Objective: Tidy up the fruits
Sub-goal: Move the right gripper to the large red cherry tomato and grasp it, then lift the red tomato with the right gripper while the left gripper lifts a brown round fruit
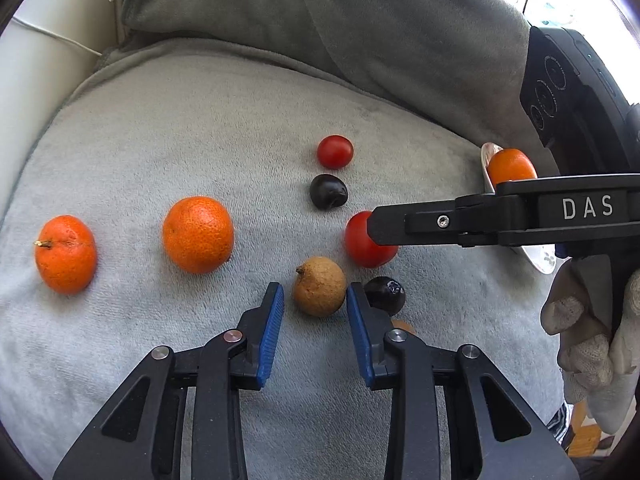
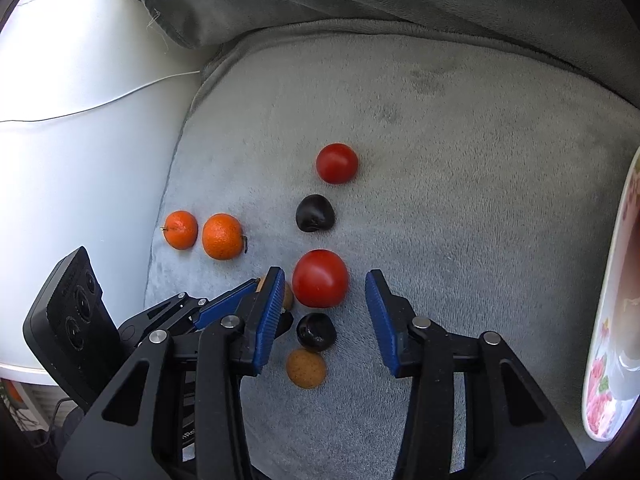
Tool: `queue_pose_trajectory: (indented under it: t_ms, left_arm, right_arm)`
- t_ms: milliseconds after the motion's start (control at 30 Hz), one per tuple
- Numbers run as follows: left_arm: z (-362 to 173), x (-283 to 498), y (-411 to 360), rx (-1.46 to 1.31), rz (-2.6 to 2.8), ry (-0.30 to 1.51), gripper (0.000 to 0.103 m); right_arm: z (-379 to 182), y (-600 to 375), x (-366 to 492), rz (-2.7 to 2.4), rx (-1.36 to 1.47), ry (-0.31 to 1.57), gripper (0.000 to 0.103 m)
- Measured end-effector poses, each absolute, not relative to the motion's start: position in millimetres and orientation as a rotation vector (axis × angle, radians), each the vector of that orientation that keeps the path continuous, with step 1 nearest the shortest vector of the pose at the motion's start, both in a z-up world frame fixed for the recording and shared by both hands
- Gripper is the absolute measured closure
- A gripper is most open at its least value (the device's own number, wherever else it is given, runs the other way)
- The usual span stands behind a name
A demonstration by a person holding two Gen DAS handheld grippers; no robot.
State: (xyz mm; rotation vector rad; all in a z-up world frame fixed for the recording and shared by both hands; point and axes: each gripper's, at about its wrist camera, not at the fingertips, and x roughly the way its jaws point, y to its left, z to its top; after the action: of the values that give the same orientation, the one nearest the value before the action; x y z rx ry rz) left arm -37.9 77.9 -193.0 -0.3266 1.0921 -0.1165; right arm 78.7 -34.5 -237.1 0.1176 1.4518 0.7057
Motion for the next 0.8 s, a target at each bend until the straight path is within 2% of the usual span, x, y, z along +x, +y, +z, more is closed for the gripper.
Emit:
queue_pose_trajectory:
  t_ms: [200, 300, 800]
  left_arm:
    - [-198, -31, 76, -0.318, -0.121, 1.092, 0.075]
    - [-200, -28, 73, -0.312, -0.122, 1.09, 0.078]
    - [-193, -25, 72, -0.32, -0.12, 1.06, 0.079]
  right_arm:
    - [-243, -29, 80, 0.714, 0.113, 1.47, 0.063]
    - [-246, -26, 80, 0.721, 0.118, 1.478, 0.07]
    - [-231, -35, 77, 0.722, 0.126, 1.424, 0.071]
